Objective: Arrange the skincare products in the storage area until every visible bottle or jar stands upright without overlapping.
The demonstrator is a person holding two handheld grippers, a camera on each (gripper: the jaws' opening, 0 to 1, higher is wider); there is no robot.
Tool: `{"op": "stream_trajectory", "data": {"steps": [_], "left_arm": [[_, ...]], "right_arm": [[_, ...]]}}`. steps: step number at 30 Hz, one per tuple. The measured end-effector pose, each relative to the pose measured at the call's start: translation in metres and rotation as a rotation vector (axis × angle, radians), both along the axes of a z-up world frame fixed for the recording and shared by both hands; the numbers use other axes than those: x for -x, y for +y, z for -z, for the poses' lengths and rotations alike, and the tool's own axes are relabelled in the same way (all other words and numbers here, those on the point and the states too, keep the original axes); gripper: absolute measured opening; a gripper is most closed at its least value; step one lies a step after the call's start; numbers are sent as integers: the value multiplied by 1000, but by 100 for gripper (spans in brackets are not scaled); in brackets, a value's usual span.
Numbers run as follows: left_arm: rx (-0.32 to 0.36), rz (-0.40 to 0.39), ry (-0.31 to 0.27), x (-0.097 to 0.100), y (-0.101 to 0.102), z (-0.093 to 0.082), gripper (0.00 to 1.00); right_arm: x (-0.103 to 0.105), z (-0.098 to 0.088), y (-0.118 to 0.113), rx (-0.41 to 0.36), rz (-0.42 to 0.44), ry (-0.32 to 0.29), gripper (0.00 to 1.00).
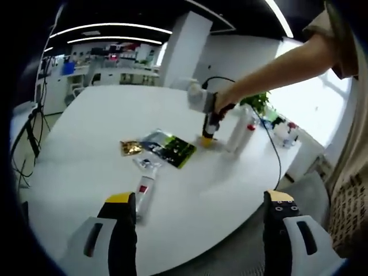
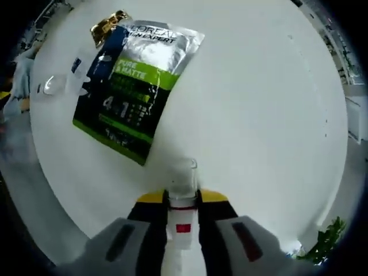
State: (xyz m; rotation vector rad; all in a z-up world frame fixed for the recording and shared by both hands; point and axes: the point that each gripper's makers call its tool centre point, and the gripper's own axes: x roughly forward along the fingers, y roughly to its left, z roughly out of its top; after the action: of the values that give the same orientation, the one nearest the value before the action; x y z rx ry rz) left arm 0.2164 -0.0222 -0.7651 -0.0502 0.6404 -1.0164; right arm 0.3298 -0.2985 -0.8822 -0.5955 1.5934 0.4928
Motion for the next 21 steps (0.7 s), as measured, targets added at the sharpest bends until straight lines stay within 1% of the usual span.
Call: {"op": "stream_trajectory", "data": {"steps": [5,8,10,12,13,16,17,21], "left_arm": [[10,-9,1,-1,1,-1,89],[15,-16,-1,-2,2,-2,88],[18,-21,-1,-3,2,-3,88],[16,-22,-3,-3,2,-2,88],[16,-22,-3,-3,2,-2,88],[11,-17,-8,-2,1,-2,87],[10,-15,-9,-2,1,-2,87],[3,-12,-15,-2,1,-2,87]], "right_arm": [[1,-2,1,5,-33,-19,19],[1,-3,-1,8,-53,-41,19],[3,-6,-4,25,-84,-51,19],[0,-12,-6,25,-98,-74,19],[-3,-15,-6,23,-99,-90,19],[-16,-34,-8,7,-105,-174,19],[-19,-39,-7,-1,-100,-194,19],[-33,-63,-5,-49,-64,-307,19]]}}
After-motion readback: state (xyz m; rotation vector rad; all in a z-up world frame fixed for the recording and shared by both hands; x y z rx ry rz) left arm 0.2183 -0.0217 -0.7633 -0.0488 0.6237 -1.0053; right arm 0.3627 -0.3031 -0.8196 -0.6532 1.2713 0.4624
